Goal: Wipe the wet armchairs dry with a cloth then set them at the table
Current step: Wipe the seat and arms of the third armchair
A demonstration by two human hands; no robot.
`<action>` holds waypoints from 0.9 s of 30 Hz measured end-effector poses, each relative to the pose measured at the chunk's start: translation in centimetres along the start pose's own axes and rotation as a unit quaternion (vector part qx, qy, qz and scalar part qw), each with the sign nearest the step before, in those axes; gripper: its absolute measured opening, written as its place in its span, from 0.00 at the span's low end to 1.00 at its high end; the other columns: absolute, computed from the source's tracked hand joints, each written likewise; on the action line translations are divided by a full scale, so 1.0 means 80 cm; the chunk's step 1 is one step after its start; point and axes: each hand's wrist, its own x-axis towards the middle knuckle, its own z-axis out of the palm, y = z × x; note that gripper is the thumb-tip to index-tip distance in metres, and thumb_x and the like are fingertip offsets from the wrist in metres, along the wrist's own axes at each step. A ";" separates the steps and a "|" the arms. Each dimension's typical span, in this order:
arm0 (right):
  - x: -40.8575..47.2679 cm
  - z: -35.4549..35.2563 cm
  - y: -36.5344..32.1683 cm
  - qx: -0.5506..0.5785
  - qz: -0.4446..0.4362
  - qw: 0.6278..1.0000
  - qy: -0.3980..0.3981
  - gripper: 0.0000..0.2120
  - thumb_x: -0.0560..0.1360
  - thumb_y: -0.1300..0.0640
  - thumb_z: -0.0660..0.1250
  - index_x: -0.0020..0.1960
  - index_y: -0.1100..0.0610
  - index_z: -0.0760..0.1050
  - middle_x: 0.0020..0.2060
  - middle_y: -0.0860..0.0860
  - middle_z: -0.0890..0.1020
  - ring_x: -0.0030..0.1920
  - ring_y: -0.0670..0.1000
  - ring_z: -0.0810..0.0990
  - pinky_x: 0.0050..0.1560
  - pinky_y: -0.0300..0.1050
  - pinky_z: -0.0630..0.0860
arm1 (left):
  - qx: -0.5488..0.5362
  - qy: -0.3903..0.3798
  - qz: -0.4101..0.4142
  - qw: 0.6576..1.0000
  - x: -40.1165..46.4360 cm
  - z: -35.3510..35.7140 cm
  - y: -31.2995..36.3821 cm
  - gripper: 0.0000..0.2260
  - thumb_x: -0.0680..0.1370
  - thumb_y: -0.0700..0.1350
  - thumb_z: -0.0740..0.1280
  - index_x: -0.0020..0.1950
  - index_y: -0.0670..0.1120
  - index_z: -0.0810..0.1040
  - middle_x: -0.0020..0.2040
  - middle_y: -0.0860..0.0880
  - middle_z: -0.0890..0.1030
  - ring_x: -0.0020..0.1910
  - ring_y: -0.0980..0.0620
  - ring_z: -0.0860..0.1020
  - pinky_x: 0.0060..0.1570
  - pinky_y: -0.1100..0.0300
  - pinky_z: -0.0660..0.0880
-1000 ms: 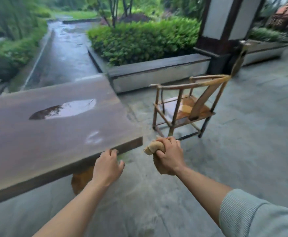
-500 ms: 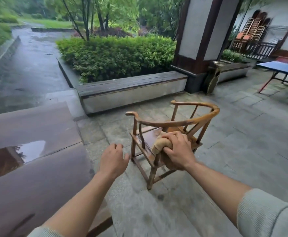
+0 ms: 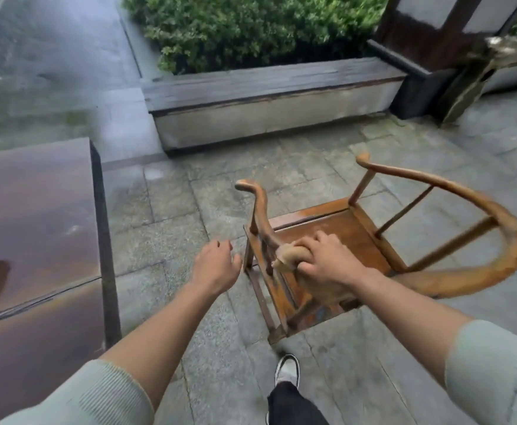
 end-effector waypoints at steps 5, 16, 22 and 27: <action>0.129 0.037 -0.027 0.097 0.019 0.993 -0.062 0.29 0.72 0.42 0.70 0.70 0.47 0.68 0.63 0.56 0.70 0.63 0.64 0.72 0.67 0.58 0.72 | -0.067 -0.026 -0.127 0.989 0.106 0.041 0.004 0.14 0.80 0.53 0.62 0.57 0.44 0.76 0.56 0.44 0.78 0.56 0.45 0.75 0.55 0.50 0.73; 0.408 0.081 -0.062 0.167 0.189 0.967 0.040 0.24 0.72 0.50 0.69 0.66 0.48 0.68 0.63 0.56 0.69 0.63 0.64 0.69 0.59 0.61 0.73 | -0.180 -0.019 -0.228 0.957 0.379 0.065 -0.044 0.13 0.82 0.46 0.57 0.40 0.44 0.71 0.39 0.45 0.77 0.42 0.42 0.75 0.35 0.52 0.59; 0.580 0.093 -0.021 0.184 0.141 0.973 0.013 0.23 0.72 0.44 0.73 0.65 0.46 0.74 0.59 0.53 0.77 0.61 0.59 0.74 0.65 0.50 0.68 | -0.421 -0.092 -0.312 0.847 0.563 0.120 -0.080 0.14 0.83 0.45 0.57 0.47 0.39 0.78 0.46 0.36 0.81 0.45 0.40 0.81 0.45 0.47 0.79; 0.687 0.102 -0.034 0.176 0.105 0.977 -0.054 0.23 0.72 0.38 0.72 0.63 0.45 0.76 0.57 0.52 0.79 0.60 0.58 0.76 0.61 0.52 0.74 | -0.604 -0.194 -0.401 0.661 0.640 0.141 -0.105 0.18 0.80 0.47 0.61 0.65 0.39 0.78 0.56 0.37 0.81 0.49 0.42 0.81 0.43 0.50 0.80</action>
